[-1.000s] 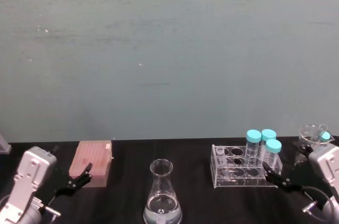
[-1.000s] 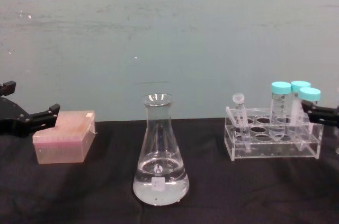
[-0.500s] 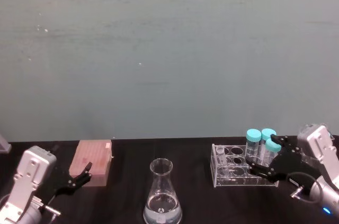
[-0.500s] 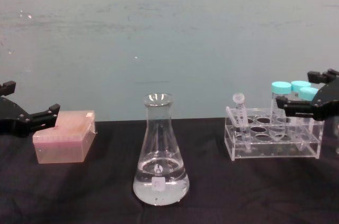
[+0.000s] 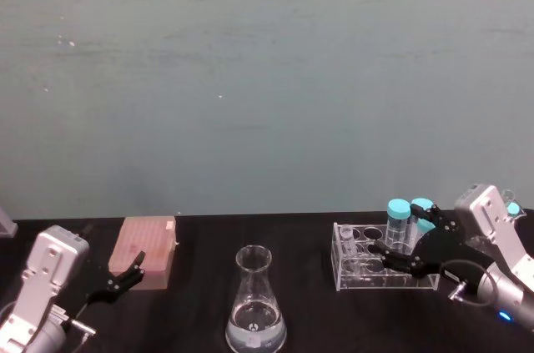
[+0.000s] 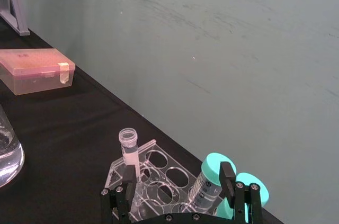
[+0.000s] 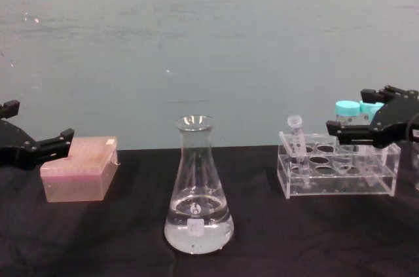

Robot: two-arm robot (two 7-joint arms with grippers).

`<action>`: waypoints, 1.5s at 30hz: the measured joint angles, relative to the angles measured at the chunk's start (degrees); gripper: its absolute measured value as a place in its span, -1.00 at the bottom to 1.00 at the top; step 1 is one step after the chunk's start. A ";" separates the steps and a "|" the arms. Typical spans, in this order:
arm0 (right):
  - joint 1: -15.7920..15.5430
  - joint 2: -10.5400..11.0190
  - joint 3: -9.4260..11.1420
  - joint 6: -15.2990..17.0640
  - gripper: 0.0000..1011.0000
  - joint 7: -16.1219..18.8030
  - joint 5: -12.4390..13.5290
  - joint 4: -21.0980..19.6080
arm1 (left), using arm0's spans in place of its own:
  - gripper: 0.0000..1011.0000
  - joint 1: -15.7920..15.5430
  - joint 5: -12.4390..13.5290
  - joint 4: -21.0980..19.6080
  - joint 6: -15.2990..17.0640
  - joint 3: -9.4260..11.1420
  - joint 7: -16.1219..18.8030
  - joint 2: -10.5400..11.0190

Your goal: Pour the liquid from the test tube into the beaker using one hand.

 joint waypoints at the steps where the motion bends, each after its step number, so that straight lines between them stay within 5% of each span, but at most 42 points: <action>1: 0.13 -0.09 0.00 -0.07 0.98 0.16 -0.15 0.17 | 0.98 0.00 0.00 0.00 0.00 0.00 0.00 0.00; 45: 7.68 -7.28 -0.34 -0.37 0.98 10.08 -5.26 12.39 | 0.98 0.00 0.00 0.00 0.00 0.00 0.00 0.00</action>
